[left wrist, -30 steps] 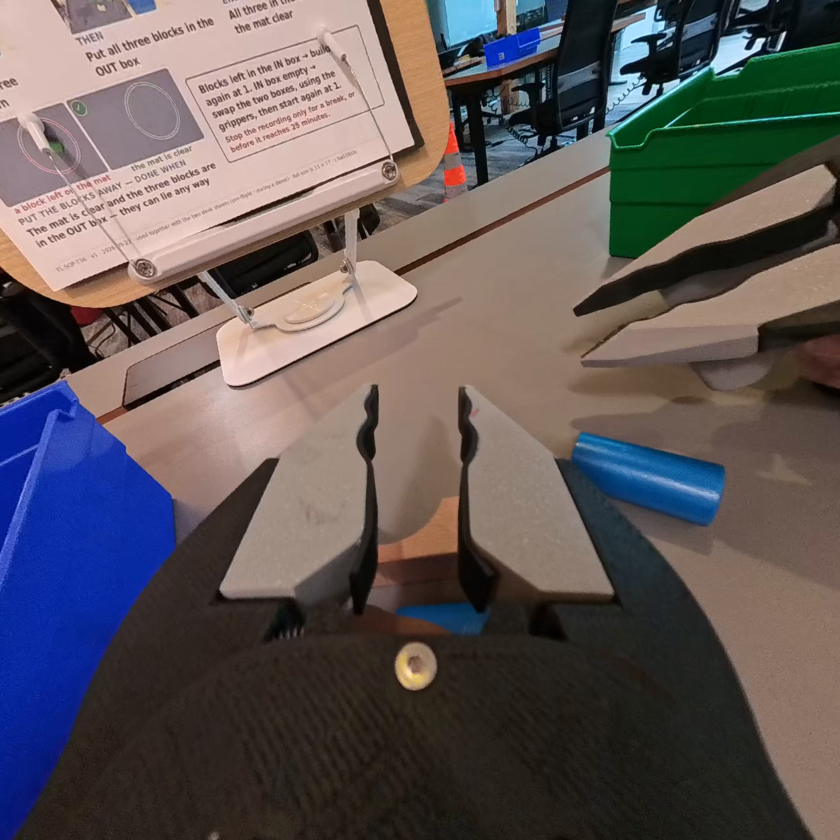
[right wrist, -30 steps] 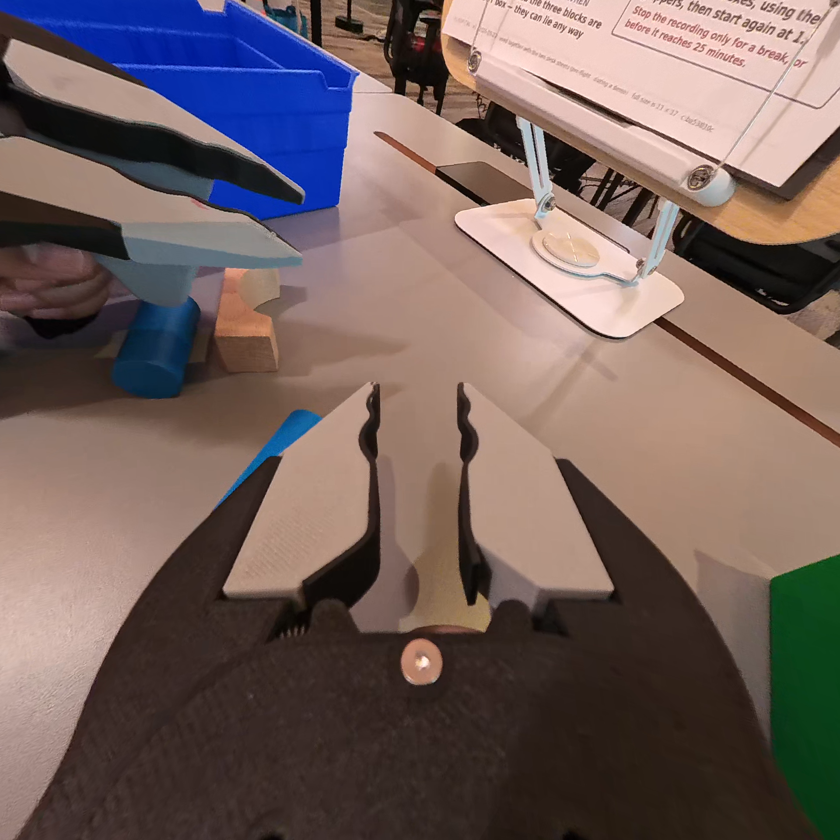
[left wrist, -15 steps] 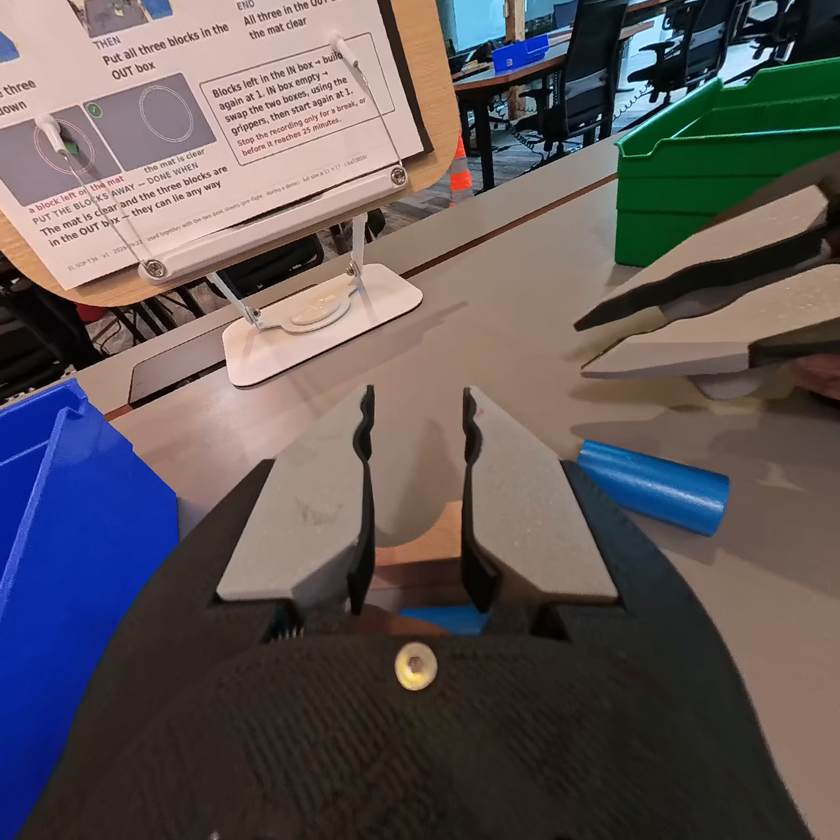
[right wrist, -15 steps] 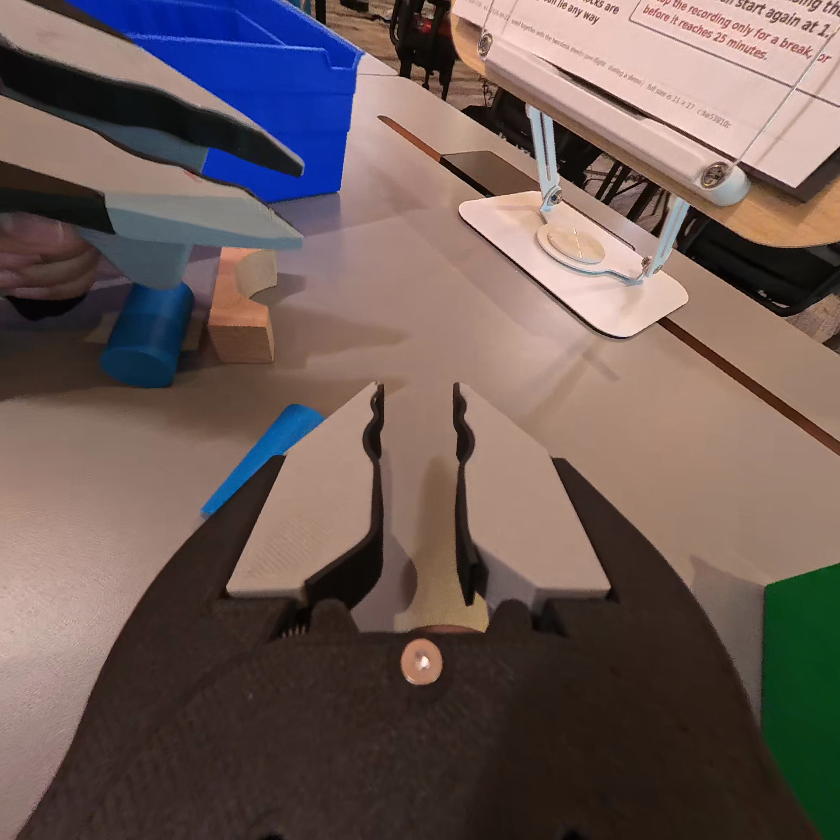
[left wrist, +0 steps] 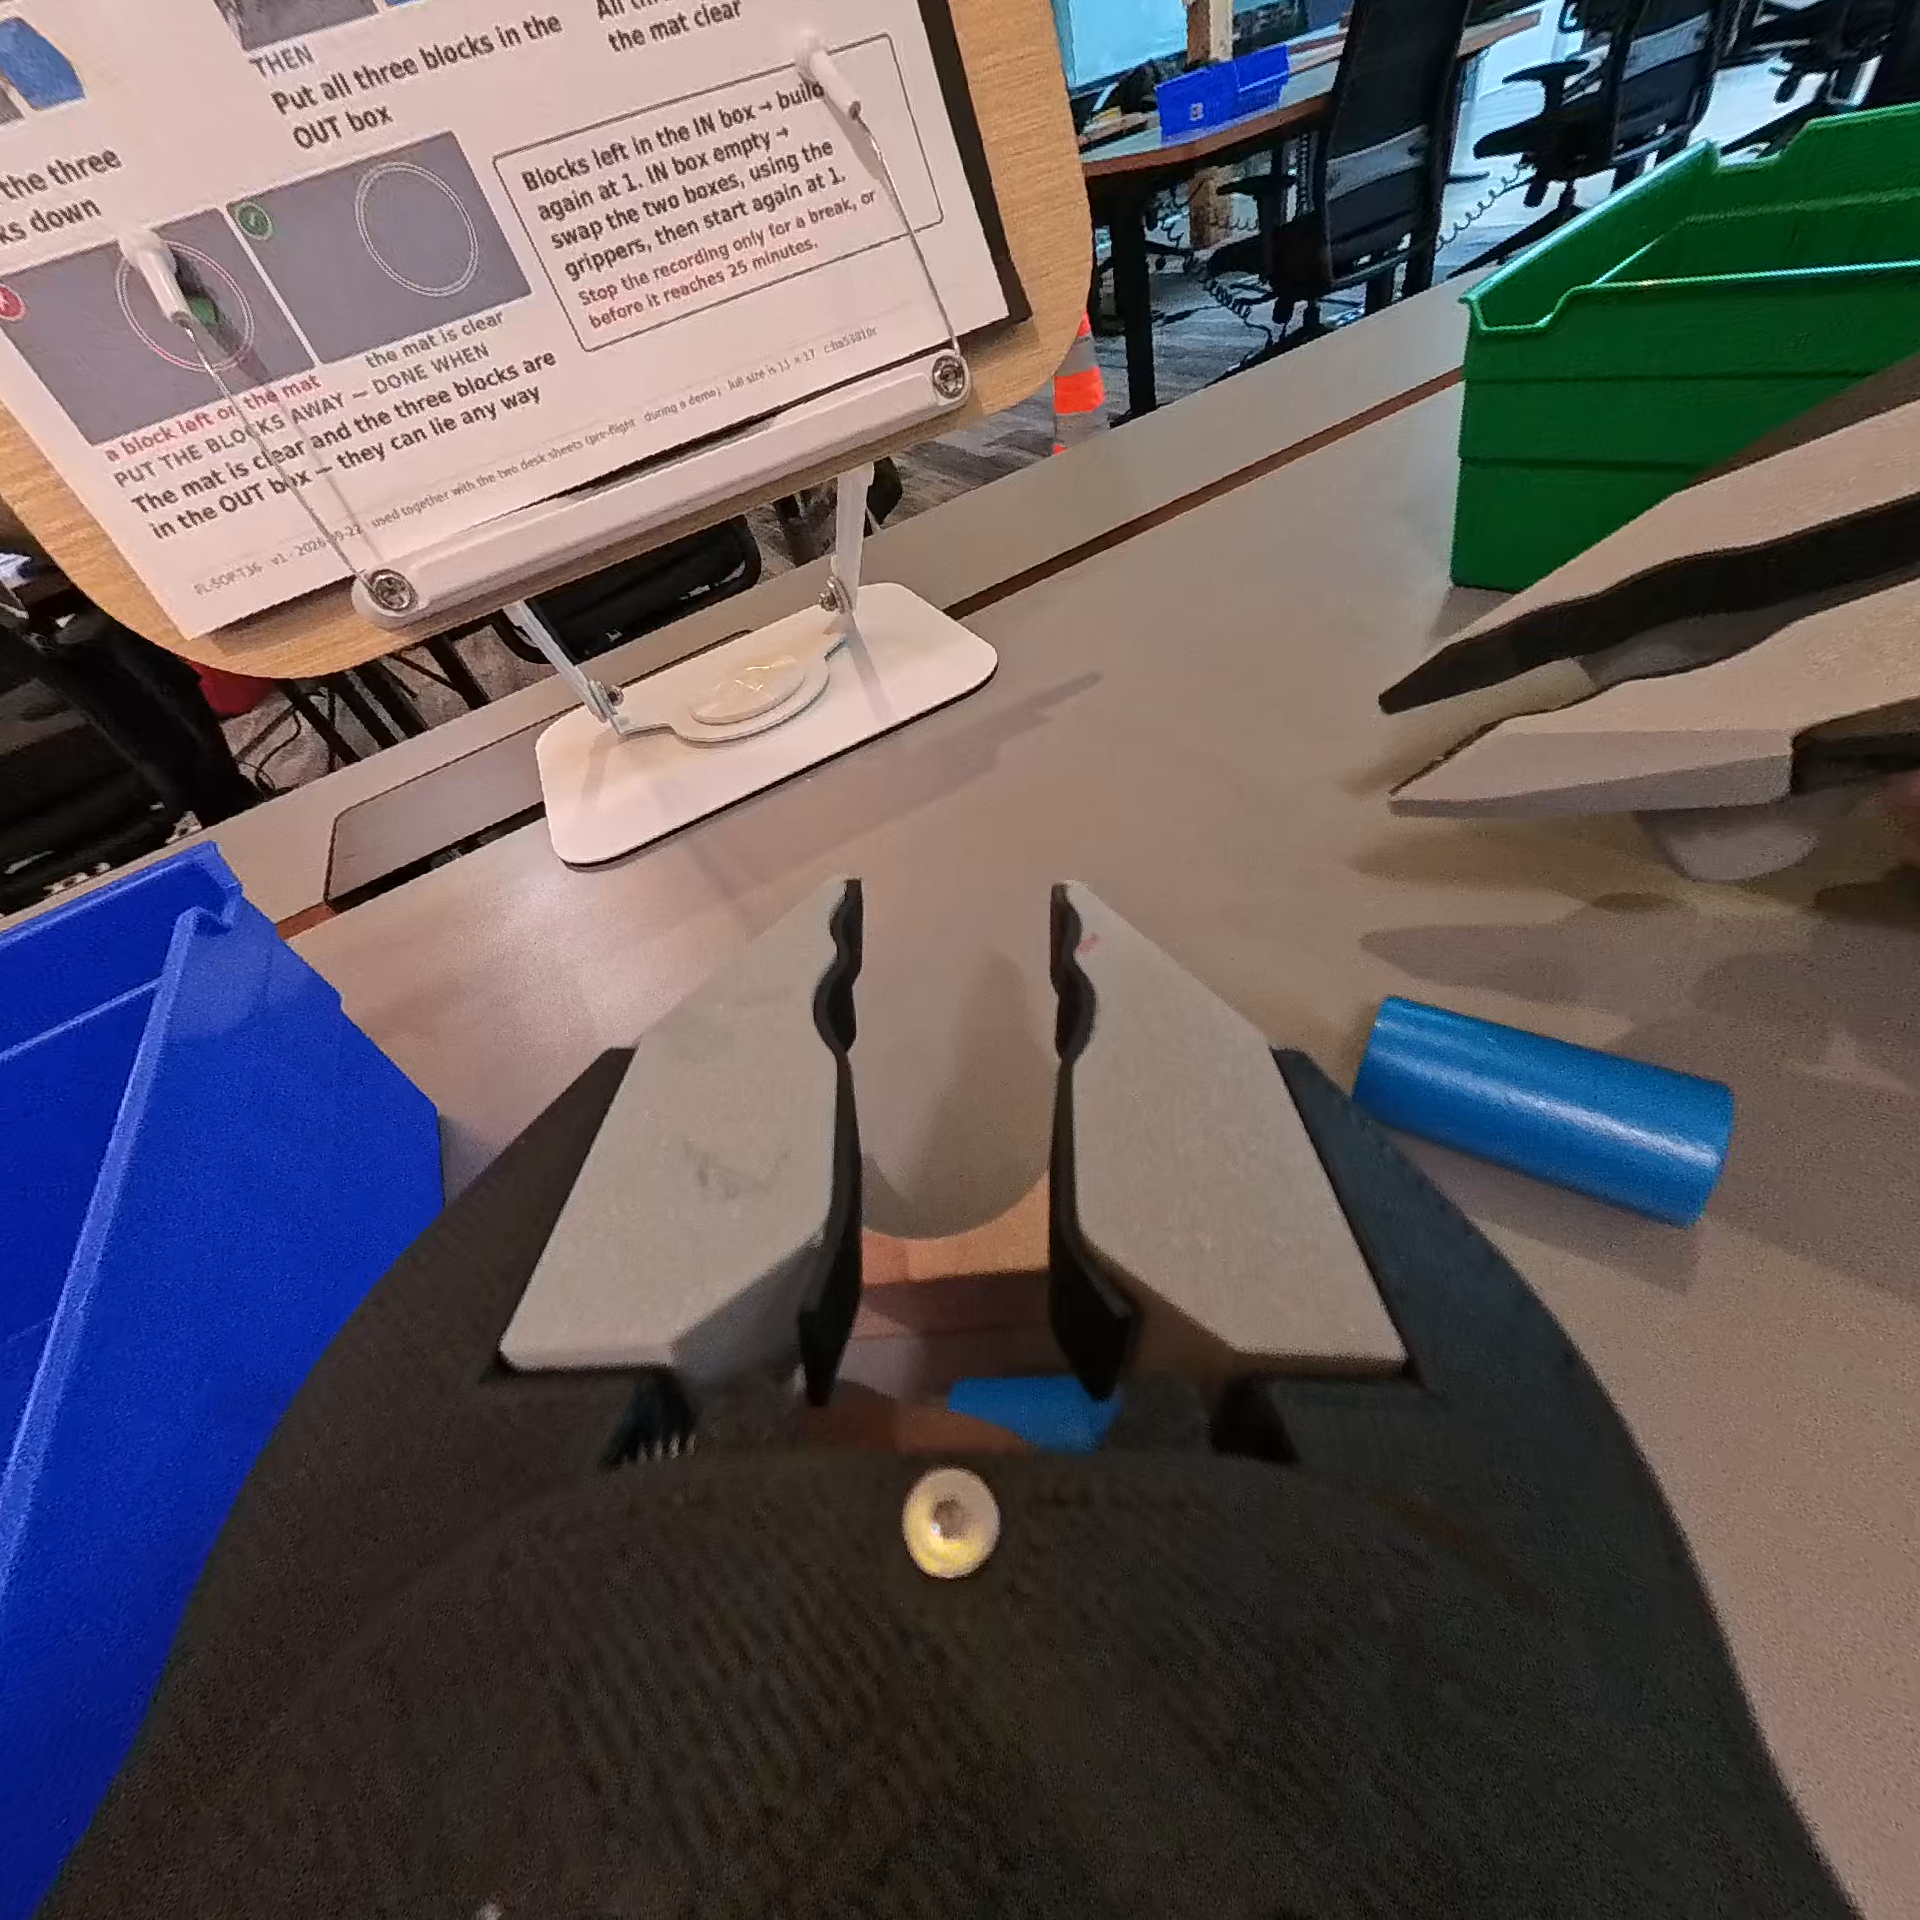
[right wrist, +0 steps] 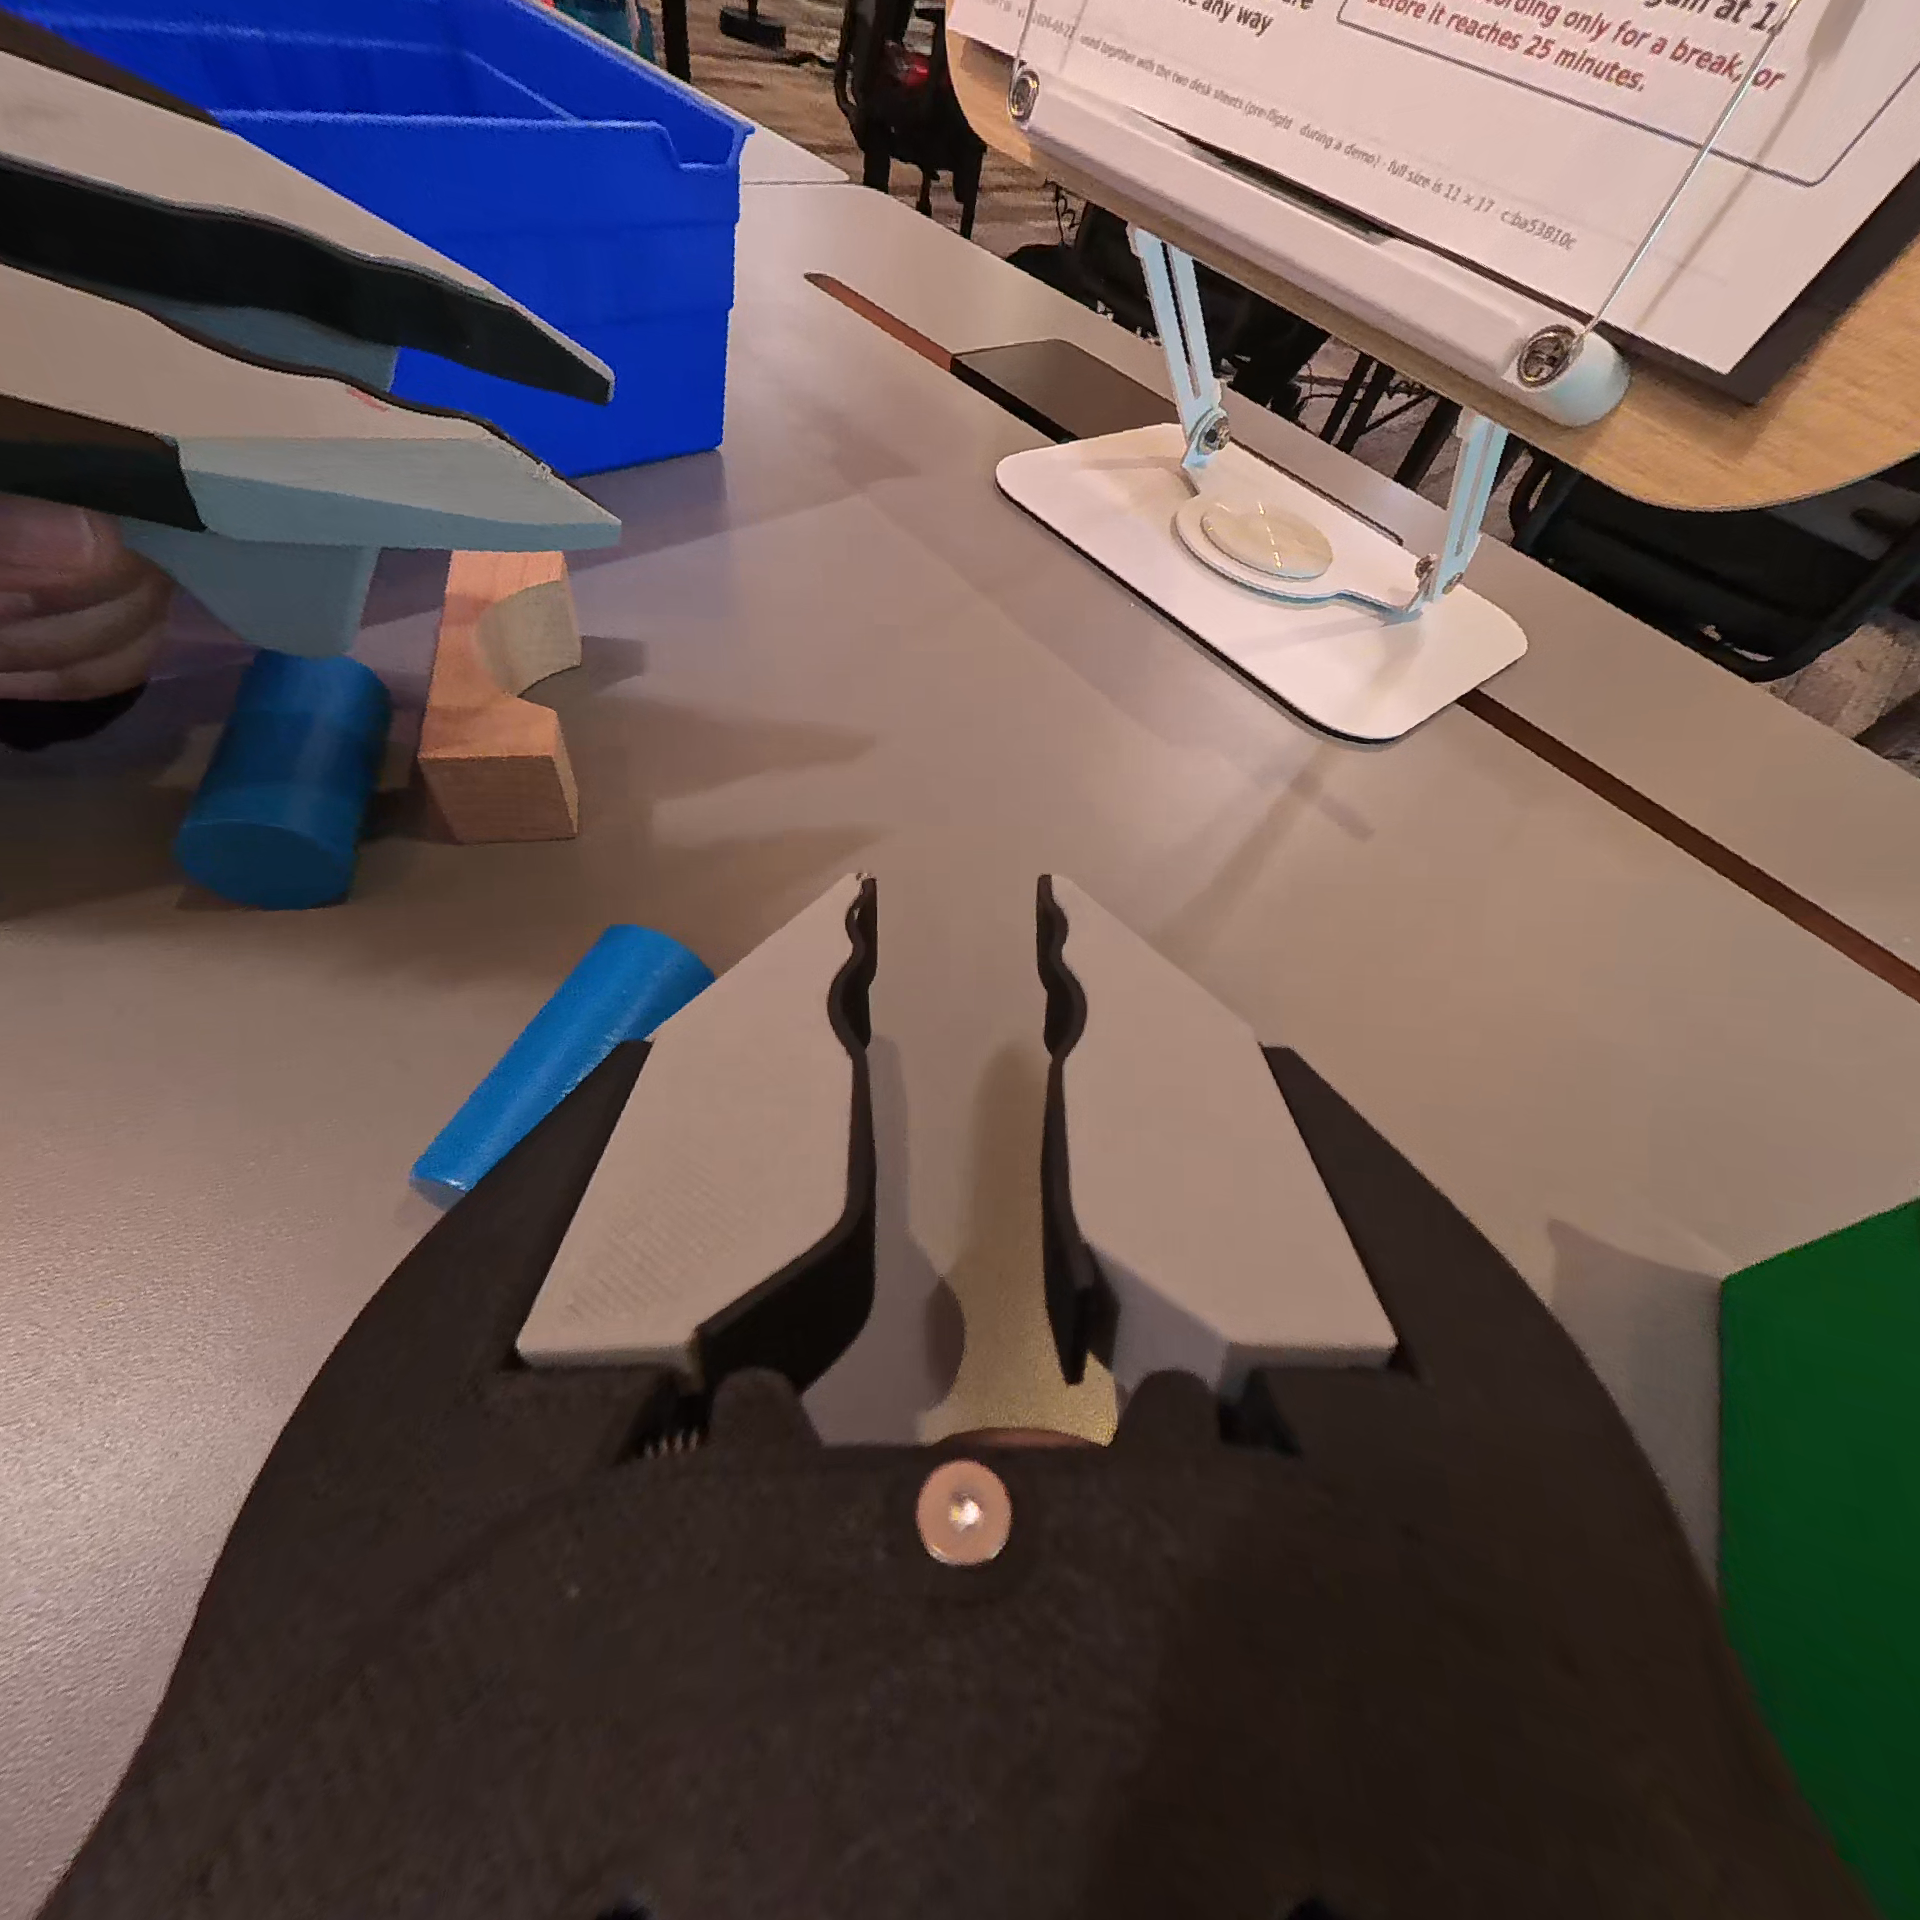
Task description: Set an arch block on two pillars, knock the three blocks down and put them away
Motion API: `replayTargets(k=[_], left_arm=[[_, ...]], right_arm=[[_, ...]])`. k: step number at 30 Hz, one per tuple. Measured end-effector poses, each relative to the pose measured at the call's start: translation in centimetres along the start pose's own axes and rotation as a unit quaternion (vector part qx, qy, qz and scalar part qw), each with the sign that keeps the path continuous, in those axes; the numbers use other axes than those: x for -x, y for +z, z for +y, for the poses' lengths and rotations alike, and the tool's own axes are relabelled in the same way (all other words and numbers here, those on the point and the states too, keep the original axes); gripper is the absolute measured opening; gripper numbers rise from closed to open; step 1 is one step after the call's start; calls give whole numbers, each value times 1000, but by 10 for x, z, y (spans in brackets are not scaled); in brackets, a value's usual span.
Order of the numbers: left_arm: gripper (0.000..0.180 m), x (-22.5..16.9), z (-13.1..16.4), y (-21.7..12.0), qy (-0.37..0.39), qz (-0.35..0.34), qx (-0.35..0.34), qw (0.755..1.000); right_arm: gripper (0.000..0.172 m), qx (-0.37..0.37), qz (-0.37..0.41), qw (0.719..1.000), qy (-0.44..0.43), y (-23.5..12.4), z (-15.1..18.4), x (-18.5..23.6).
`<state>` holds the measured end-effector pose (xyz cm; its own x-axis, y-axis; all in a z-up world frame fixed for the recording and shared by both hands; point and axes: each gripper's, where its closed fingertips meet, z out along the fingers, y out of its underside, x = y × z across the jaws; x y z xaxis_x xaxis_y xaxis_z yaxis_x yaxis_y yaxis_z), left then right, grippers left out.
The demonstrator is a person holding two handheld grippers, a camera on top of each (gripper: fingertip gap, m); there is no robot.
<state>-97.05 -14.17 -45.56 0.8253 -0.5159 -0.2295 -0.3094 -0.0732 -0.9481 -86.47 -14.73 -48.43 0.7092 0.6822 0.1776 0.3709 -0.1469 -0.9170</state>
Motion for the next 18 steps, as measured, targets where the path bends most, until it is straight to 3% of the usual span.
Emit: replayTargets(k=[18], left_arm=[[31,1,-1,-1,13,-9,-2,1000]], right_arm=[[22,15,3,999,-43,1,2,7]])
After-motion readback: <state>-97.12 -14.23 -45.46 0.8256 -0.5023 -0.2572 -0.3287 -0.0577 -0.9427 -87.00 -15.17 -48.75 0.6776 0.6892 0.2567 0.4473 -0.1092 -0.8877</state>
